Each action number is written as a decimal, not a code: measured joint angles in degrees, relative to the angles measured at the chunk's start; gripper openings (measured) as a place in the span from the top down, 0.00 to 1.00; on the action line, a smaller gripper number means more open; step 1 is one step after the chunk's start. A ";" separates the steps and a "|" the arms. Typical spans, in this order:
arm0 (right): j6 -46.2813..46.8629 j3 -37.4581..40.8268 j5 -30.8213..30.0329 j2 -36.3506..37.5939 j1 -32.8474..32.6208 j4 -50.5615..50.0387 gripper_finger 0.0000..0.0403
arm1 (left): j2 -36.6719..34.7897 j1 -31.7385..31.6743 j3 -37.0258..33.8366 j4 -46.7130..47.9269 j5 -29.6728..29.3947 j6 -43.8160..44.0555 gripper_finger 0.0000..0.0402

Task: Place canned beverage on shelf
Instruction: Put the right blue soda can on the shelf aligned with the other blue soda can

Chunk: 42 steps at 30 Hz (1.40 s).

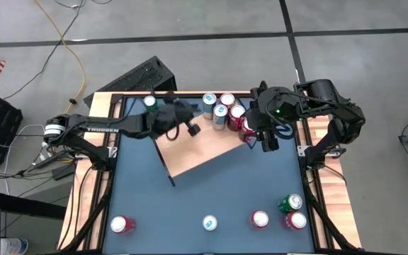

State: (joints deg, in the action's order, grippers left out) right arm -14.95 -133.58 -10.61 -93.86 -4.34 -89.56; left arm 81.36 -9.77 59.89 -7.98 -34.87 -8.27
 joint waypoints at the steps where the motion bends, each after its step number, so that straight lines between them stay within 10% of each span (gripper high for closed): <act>1: 0.39 0.00 0.00 -0.01 0.00 -0.02 0.36 | 0.02 -1.64 -0.78 -1.01 1.35 0.56 1.00; 13: 1.31 0.00 0.02 -0.01 -0.13 -0.43 0.36 | 0.46 -6.72 -10.04 -22.46 7.50 4.04 1.00; 42: 1.54 0.02 0.07 -0.01 -0.13 0.63 0.36 | 3.10 -3.31 -10.20 -26.35 7.38 9.22 1.00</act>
State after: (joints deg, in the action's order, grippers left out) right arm -13.41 -133.56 -10.55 -93.86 -4.47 -88.93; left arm 84.47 -13.08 49.69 -34.33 -27.49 0.95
